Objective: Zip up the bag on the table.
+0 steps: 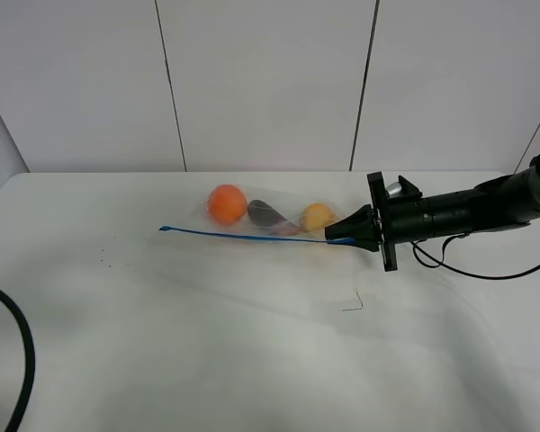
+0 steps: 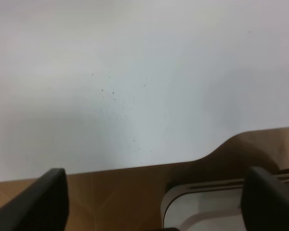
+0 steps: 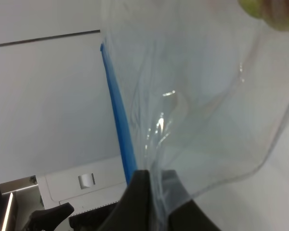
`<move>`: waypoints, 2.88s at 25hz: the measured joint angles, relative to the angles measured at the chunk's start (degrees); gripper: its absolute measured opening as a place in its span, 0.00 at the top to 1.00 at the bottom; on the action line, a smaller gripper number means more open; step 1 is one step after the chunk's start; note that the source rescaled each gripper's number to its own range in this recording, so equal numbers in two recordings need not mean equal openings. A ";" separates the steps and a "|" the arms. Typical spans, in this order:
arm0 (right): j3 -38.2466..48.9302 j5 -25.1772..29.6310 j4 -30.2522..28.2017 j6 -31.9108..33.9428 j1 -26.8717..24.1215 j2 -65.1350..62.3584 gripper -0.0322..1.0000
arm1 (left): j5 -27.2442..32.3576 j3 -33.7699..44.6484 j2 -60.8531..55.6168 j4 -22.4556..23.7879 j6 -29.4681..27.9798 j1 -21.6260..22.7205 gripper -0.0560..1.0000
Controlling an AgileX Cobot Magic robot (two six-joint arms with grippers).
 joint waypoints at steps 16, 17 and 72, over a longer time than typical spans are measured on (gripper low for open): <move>0.00 0.00 0.00 0.00 0.00 0.00 0.96 | 0.03 0.00 -2.03 0.11 0.00 7.86 0.00; 0.00 0.00 0.00 0.00 0.00 0.00 0.96 | 0.03 0.00 -3.21 0.11 0.00 7.97 0.00; -24.26 0.32 -75.88 38.61 0.00 -13.32 0.03 | 0.18 0.11 -29.26 -1.58 0.86 7.92 0.00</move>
